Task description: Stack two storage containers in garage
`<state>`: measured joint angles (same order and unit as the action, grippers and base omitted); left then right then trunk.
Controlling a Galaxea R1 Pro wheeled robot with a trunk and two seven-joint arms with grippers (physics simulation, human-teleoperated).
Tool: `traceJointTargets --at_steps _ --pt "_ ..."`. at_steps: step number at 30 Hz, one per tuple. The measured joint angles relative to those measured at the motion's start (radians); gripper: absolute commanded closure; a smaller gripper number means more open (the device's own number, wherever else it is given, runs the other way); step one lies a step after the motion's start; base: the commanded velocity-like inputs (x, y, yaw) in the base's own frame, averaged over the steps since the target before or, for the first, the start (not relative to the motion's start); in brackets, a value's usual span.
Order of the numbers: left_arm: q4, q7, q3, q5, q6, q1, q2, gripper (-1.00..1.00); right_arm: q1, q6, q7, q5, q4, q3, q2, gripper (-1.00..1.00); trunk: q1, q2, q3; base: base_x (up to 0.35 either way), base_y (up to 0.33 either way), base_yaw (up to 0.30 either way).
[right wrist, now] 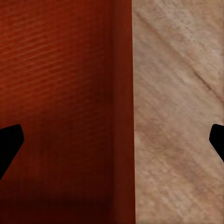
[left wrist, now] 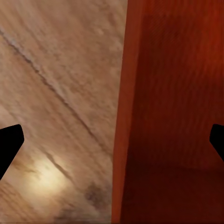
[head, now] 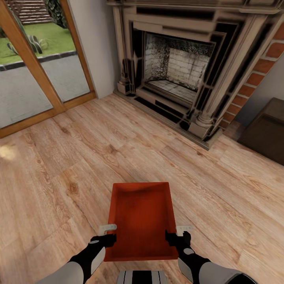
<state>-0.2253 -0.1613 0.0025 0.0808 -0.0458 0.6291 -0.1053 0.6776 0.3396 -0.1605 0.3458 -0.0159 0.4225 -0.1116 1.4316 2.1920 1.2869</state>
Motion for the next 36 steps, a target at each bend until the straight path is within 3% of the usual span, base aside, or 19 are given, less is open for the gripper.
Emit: traceJointTargets --at_steps 17,18,19,23,26,36 --pt "0.008 0.000 -0.001 -0.005 0.000 0.000 0.000 -1.00 0.000 0.001 0.000 -0.007 0.000 0.000 0.000 -1.00 0.000 0.000 0.000 0.000 0.000 0.000" --pt "0.008 0.000 -0.001 -0.005 0.000 0.000 0.000 -1.00 0.000 0.001 0.000 -0.007 0.000 0.000 0.000 1.00 0.000 0.000 0.000 0.000 0.000 0.000" --pt "0.008 0.000 -0.001 -0.005 0.000 0.000 0.000 1.00 0.000 0.000 -0.001 -0.007 0.000 0.000 0.000 1.00 0.000 0.000 0.000 0.000 0.000 0.000" --pt "0.008 0.001 0.000 0.002 0.000 0.000 0.001 1.00 0.000 0.002 -0.011 -0.002 0.000 -0.006 -0.002 1.00 0.000 0.000 0.000 0.000 0.000 0.000" --pt "0.007 0.007 -0.009 0.018 0.001 0.000 0.002 1.00 0.000 -0.003 -0.008 -0.022 -0.002 0.019 -0.001 1.00 0.000 0.000 0.000 0.000 0.000 0.000" --pt "0.004 0.006 -0.007 0.013 -0.001 0.000 0.000 1.00 0.000 -0.004 -0.007 -0.024 -0.002 0.022 0.000 1.00 0.000 0.000 0.000 0.000 0.000 0.000"
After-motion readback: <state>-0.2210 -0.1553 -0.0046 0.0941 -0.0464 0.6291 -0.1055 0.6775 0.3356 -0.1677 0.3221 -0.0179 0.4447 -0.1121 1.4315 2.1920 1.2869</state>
